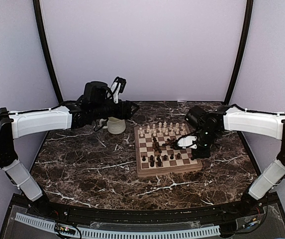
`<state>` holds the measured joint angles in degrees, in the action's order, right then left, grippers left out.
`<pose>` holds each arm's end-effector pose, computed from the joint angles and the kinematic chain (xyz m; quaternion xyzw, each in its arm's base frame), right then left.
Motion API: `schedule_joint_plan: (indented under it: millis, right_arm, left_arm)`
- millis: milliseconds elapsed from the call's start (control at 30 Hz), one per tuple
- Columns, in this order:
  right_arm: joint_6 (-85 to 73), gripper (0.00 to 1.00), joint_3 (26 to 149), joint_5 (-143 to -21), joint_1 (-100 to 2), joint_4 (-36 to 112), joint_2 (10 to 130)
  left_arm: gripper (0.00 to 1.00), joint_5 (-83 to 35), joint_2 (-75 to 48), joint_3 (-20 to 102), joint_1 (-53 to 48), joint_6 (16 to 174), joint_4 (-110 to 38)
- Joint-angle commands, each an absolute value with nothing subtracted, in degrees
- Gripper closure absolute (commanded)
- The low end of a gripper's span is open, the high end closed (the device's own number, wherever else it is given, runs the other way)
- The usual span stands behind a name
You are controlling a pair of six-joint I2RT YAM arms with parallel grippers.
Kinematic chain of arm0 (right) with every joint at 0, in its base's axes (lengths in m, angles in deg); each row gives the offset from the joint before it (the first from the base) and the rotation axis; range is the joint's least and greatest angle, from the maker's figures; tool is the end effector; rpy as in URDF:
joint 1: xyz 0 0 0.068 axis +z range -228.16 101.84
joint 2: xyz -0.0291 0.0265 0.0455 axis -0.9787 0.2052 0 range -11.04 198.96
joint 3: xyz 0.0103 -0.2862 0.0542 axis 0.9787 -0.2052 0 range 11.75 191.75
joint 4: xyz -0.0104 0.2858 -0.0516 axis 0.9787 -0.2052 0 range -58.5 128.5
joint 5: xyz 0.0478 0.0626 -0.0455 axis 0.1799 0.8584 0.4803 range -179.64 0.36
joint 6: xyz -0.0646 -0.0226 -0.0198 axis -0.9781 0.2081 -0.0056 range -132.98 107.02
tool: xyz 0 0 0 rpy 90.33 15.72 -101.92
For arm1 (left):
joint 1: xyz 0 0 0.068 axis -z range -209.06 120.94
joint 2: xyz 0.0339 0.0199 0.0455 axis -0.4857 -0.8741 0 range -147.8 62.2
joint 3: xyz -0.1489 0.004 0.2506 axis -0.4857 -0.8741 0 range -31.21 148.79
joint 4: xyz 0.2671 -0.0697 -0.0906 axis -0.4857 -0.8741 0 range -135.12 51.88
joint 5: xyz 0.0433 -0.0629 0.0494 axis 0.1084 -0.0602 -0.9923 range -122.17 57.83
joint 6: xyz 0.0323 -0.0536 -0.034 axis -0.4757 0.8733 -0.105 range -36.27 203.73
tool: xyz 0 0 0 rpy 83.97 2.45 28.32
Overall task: Set up the chess pieces on the board
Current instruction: Place the rook at a8.
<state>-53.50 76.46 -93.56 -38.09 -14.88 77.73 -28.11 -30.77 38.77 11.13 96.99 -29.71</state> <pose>0.2467 0.2023 0.2096 -0.6396 0.7602 -0.0344 0.1091 0.3336 -0.2873 0.3106 0.2052 0.7639 -0.2999 0.5334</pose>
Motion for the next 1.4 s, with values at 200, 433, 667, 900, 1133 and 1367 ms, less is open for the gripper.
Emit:
schedule_joint_plan:
  millis: [200, 433, 667, 900, 1133, 1367]
  right_arm:
    - [-55.17, 0.97, 75.3, -97.54, -37.25, -12.86, 80.51]
    - [-55.26, 0.96, 75.47, -97.35, -37.27, -12.49, 81.53]
    - [-55.44, 0.94, 75.38, -97.71, -37.2, -11.75, 82.38]
    - [-55.61, 0.92, 75.39, -97.87, -37.21, -11.42, 83.08]
    - [-55.78, 0.86, 75.15, -98.41, -37.2, -11.33, 83.36]
    - [-55.74, 0.86, 74.9, -98.73, -37.22, -11.39, 83.35]
  left_arm:
    - [0.29, -27.17, -28.94, 39.35, 11.37, 96.48, -30.93]
    - [0.29, -27.09, -28.98, 39.54, 11.37, 96.48, -31.17]
    - [0.29, -27.1, -29.26, 39.86, 11.37, 96.41, -31.66]
    - [0.28, -26.93, -29.53, 40.06, 11.34, 96.39, -31.99]
    - [0.28, -26.79, -29.77, 40.28, 11.32, 96.39, -32.26]
    - [0.28, -26.54, -30.05, 40.49, 11.37, 96.54, -32.56]
